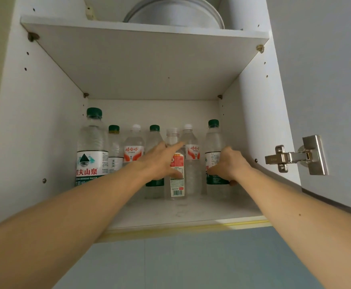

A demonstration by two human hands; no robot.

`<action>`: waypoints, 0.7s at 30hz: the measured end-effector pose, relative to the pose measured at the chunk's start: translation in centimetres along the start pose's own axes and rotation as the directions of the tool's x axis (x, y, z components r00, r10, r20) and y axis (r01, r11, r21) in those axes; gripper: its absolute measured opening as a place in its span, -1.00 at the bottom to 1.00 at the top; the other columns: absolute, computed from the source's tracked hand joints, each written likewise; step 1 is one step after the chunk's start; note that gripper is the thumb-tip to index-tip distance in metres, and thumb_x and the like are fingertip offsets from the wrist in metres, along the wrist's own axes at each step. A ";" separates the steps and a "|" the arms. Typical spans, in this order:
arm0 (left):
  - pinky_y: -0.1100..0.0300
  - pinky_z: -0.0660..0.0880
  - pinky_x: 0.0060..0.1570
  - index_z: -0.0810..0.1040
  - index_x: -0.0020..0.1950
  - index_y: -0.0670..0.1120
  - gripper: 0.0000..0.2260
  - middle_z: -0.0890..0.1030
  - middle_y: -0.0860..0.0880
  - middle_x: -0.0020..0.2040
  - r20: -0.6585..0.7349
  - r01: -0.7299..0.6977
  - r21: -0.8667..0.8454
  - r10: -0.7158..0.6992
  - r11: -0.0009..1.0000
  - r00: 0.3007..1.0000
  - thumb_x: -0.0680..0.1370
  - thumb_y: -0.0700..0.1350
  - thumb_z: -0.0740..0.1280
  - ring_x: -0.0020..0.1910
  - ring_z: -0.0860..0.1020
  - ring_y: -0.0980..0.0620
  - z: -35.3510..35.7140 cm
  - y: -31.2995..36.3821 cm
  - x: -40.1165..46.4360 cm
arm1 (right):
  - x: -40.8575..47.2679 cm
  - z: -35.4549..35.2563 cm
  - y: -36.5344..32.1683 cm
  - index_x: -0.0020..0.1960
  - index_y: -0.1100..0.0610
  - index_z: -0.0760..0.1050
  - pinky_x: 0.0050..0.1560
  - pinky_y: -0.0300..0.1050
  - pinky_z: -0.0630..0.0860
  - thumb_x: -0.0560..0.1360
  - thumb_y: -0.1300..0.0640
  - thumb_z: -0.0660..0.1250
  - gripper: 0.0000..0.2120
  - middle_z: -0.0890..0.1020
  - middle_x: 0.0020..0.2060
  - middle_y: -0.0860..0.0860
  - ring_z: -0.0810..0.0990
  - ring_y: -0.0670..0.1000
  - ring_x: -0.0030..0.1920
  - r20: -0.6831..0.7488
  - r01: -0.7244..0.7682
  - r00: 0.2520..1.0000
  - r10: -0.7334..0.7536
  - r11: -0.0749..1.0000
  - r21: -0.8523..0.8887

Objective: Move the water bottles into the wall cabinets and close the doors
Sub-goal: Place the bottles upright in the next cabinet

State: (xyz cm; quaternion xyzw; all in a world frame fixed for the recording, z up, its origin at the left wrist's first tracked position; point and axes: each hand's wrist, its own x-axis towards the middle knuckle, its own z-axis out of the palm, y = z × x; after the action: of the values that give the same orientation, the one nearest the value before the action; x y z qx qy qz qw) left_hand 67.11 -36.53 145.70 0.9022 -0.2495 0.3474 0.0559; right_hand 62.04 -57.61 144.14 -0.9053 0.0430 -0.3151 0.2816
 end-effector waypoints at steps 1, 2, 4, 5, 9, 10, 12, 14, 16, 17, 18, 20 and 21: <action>-0.13 0.43 0.26 -0.02 0.58 0.32 -0.07 0.34 -0.17 0.46 -0.005 -0.020 0.072 0.020 0.997 1.000 0.39 0.25 0.51 0.39 0.39 -0.18 0.1 -0.2 0.3 | 0.0 0.0 0.1 0.37 0.25 0.29 -0.11 0.02 0.63 0.44 -0.01 0.55 -0.32 0.56 0.18 0.19 0.60 0.18 0.05 -0.002 0.001 1.000 -0.001 1.000 0.005; -0.11 0.40 0.26 0.03 0.59 0.28 -0.10 0.38 -0.15 0.43 -0.014 -0.037 0.145 0.039 0.989 0.999 0.39 0.31 0.48 0.38 0.36 -0.17 0.2 -0.3 0.6 | 0.2 -0.1 0.3 0.35 0.23 0.31 -0.13 0.00 0.62 0.44 -0.01 0.55 -0.35 0.57 0.16 0.18 0.59 0.15 0.01 -0.002 0.004 1.000 -0.004 1.000 0.017; -0.09 0.35 0.24 0.02 0.60 0.24 -0.09 0.41 -0.14 0.39 -0.037 -0.057 0.266 0.069 0.962 0.997 0.38 0.41 0.40 0.33 0.32 -0.15 0.5 -0.4 1.2 | 0.4 -0.1 0.7 0.29 0.20 0.32 -0.21 -0.05 0.58 0.44 -0.01 0.55 -0.40 0.57 0.03 0.10 0.56 0.09 -0.07 0.005 0.015 1.000 -0.015 0.999 0.046; -0.09 0.33 0.24 0.00 0.60 0.23 -0.09 0.41 -0.15 0.39 -0.050 -0.063 0.309 0.082 0.949 0.995 0.38 0.44 0.37 0.32 0.31 -0.16 0.7 -0.5 1.4 | 0.6 0.0 0.9 0.25 0.17 0.32 -0.28 -0.10 0.55 0.43 -0.01 0.56 -0.42 0.54 -0.06 0.04 0.54 0.05 -0.13 0.003 0.020 1.000 -0.020 0.998 0.060; -0.12 0.27 0.29 0.07 0.60 0.14 -0.15 0.40 -0.15 0.40 -0.098 -0.089 0.425 0.144 0.901 0.985 0.44 0.43 0.31 0.34 0.29 -0.18 1.7 -1.1 1.7 | 1.2 0.3 1.5 0.13 0.09 0.24 -0.36 -0.17 0.48 0.44 -0.01 0.55 -0.47 0.49 -0.12 -0.03 0.52 -0.01 -0.16 0.005 0.011 1.000 -0.011 0.997 0.078; -0.14 0.25 0.32 0.10 0.59 0.12 -0.17 0.38 -0.15 0.41 -0.106 -0.090 0.439 0.151 0.894 0.983 0.45 0.42 0.32 0.36 0.27 -0.19 2.0 -1.1 1.7 | 1.4 0.4 1.6 0.15 0.10 0.25 -0.31 -0.16 0.50 0.44 -0.01 0.55 -0.47 0.50 -0.06 0.00 0.53 0.02 -0.10 0.011 0.009 1.000 -0.010 0.998 0.066; -0.16 0.21 0.36 0.19 0.57 0.10 -0.20 0.31 -0.17 0.43 -0.127 -0.087 0.456 0.161 0.886 0.979 0.44 0.39 0.36 0.40 0.22 -0.20 2.2 -0.7 1.8 | 1.6 0.4 1.6 0.24 0.15 0.29 -0.22 -0.13 0.52 0.45 0.00 0.55 -0.43 0.52 0.02 0.05 0.53 0.05 -0.03 0.019 0.009 1.000 -0.010 0.999 0.044; -0.15 0.19 0.38 0.24 0.55 0.07 -0.22 0.27 -0.17 0.45 -0.150 -0.078 0.484 0.171 0.872 0.974 0.44 0.35 0.39 0.42 0.19 -0.21 2.2 0.0 1.9 | 1.8 0.4 1.4 0.34 0.19 0.29 -0.14 -0.10 0.53 0.45 0.01 0.55 -0.37 0.57 0.12 0.11 0.56 0.09 0.03 0.012 0.012 1.000 -0.012 1.000 0.021; -0.16 0.18 0.40 0.24 0.56 0.05 -0.23 0.23 -0.18 0.48 -0.156 -0.064 0.494 0.161 0.867 0.974 0.46 0.33 0.40 0.45 0.17 -0.22 2.3 0.3 1.7 | 1.6 0.3 0.9 0.38 0.22 0.27 -0.07 -0.08 0.52 0.44 0.03 0.56 -0.32 0.57 0.23 0.16 0.59 0.14 0.15 0.000 0.012 1.000 -0.012 1.000 -0.011; -0.17 0.17 0.42 0.22 0.57 0.05 -0.23 0.21 -0.18 0.50 -0.157 -0.055 0.490 0.149 0.870 0.976 0.47 0.32 0.39 0.47 0.16 -0.23 2.3 0.4 1.6 | 1.6 0.3 0.6 0.40 0.24 0.26 -0.03 -0.06 0.52 0.44 0.03 0.56 -0.29 0.55 0.25 0.17 0.59 0.16 0.19 -0.005 0.011 1.000 -0.011 0.999 -0.039; -0.18 0.16 0.43 0.20 0.57 0.05 -0.22 0.19 -0.19 0.53 -0.155 -0.045 0.485 0.137 0.874 0.978 0.47 0.33 0.39 0.49 0.16 -0.24 2.2 0.4 1.4 | 1.6 0.3 0.4 0.41 0.26 0.25 0.02 -0.04 0.53 0.44 0.04 0.56 -0.27 0.54 0.27 0.19 0.58 0.18 0.22 -0.005 0.006 1.000 -0.007 0.997 -0.076; -0.20 0.15 0.47 0.15 0.58 0.05 -0.20 0.15 -0.21 0.55 -0.147 -0.030 0.470 0.111 0.882 0.983 0.47 0.33 0.38 0.51 0.16 -0.25 2.3 0.5 1.2 | 1.6 0.2 -0.1 0.44 0.28 0.25 0.06 -0.04 0.54 0.45 0.04 0.55 -0.26 0.52 0.30 0.21 0.57 0.19 0.24 0.016 -0.010 1.000 0.012 0.989 -0.148; -0.20 0.15 0.48 0.12 0.59 0.04 -0.18 0.15 -0.21 0.56 -0.142 -0.021 0.465 0.098 0.885 0.985 0.47 0.33 0.38 0.51 0.16 -0.25 2.2 0.6 1.2 | 1.7 0.1 -0.3 0.45 0.29 0.25 0.06 -0.06 0.54 0.46 0.04 0.54 -0.26 0.52 0.30 0.21 0.57 0.18 0.24 0.031 -0.015 0.999 0.021 0.984 -0.178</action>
State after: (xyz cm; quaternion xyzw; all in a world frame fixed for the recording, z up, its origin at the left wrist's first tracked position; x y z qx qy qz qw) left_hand 68.90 -38.16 144.73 0.8502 -0.1819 0.4703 -0.1511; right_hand 63.45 -57.75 145.16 -0.9315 0.0746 -0.2923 0.2031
